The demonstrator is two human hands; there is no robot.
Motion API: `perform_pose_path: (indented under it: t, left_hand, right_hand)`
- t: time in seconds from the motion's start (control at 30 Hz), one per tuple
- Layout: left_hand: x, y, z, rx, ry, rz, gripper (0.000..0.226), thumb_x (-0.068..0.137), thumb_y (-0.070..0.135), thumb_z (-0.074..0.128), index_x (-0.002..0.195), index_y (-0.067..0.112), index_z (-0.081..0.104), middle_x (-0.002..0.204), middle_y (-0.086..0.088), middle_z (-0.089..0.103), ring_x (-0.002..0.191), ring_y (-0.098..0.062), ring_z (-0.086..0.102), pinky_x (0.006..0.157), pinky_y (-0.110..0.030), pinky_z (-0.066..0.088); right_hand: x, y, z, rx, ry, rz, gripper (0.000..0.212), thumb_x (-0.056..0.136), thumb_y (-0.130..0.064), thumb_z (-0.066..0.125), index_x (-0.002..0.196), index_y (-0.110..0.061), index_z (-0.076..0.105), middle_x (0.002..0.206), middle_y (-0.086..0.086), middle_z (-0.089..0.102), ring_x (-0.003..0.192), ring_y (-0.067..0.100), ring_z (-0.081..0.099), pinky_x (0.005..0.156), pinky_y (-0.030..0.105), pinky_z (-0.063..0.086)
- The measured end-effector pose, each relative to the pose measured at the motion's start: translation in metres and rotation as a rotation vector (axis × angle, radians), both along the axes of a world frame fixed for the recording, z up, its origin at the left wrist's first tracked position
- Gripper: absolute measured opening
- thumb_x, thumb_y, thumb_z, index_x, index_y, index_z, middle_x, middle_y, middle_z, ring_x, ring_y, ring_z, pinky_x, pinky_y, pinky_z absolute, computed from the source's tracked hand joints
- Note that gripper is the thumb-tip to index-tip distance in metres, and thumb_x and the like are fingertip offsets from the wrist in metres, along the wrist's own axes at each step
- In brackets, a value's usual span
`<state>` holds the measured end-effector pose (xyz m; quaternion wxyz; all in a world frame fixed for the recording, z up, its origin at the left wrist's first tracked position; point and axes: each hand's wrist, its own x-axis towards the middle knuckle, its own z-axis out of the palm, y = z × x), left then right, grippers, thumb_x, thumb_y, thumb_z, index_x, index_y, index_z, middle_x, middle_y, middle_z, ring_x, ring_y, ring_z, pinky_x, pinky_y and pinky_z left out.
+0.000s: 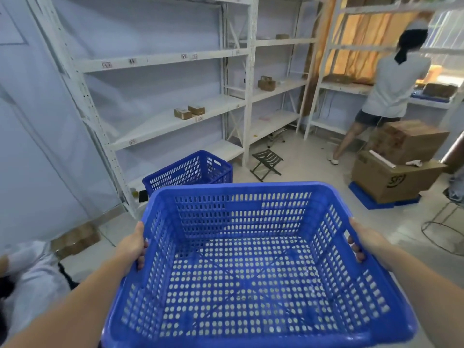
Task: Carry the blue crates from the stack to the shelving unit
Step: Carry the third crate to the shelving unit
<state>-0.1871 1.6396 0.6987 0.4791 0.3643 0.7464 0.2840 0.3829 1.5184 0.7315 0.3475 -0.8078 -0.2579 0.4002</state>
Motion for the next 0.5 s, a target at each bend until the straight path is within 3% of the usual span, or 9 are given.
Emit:
perform_pose_path:
  t: [0.2, 0.5]
  left_hand:
    - [0.015, 0.111, 0.009, 0.021, 0.012, 0.013, 0.064, 0.098, 0.067, 0.028, 0.08, 0.009, 0.046, 0.053, -0.006, 0.038, 0.042, -0.019, 0.036, 0.049, -0.03, 0.034]
    - [0.029, 0.269, 0.003, 0.079, 0.023, 0.148, 0.063, 0.1, 0.064, 0.032, 0.08, 0.007, 0.048, 0.057, -0.009, 0.038, 0.043, -0.02, 0.036, 0.049, -0.03, 0.033]
  right_hand:
    - [0.024, 0.133, -0.007, -0.033, 0.016, 0.034, 0.07, 0.094, -0.07, 0.043, 0.09, 0.0, 0.053, 0.052, 0.007, 0.041, 0.037, 0.022, 0.036, 0.043, 0.032, 0.041]
    - [0.039, 0.358, -0.018, -0.002, 0.013, 0.143, 0.065, 0.1, -0.061, 0.04, 0.086, 0.001, 0.053, 0.054, 0.011, 0.042, 0.036, 0.023, 0.038, 0.039, 0.027, 0.039]
